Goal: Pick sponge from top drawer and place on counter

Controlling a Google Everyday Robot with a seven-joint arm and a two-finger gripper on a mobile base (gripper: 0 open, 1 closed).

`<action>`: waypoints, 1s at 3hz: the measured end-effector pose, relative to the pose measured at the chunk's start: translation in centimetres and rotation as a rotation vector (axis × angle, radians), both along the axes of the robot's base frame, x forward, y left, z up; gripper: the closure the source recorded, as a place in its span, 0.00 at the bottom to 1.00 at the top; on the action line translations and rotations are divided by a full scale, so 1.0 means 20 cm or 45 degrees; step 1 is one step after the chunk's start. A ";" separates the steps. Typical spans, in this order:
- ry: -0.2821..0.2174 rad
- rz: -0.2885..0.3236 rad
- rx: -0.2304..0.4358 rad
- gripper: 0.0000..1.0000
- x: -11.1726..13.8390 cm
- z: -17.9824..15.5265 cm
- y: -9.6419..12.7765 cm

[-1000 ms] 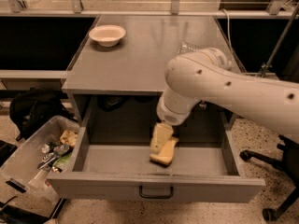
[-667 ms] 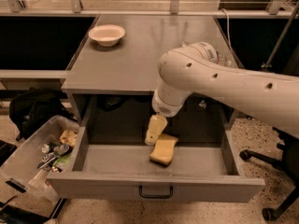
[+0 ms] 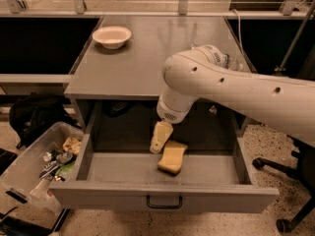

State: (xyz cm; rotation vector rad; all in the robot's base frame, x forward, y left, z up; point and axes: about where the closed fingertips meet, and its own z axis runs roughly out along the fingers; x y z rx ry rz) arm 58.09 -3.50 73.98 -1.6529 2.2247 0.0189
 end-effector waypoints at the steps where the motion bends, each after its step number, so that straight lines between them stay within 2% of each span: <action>1: -0.164 -0.070 -0.025 0.00 -0.10 0.12 -0.08; 2: -0.284 -0.133 -0.058 0.00 -0.16 0.15 -0.18; 3: -0.284 -0.134 -0.058 0.00 -0.16 0.15 -0.18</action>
Offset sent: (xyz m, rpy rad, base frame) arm -0.0157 -0.0118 0.0200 -0.0139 -0.0995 -0.0411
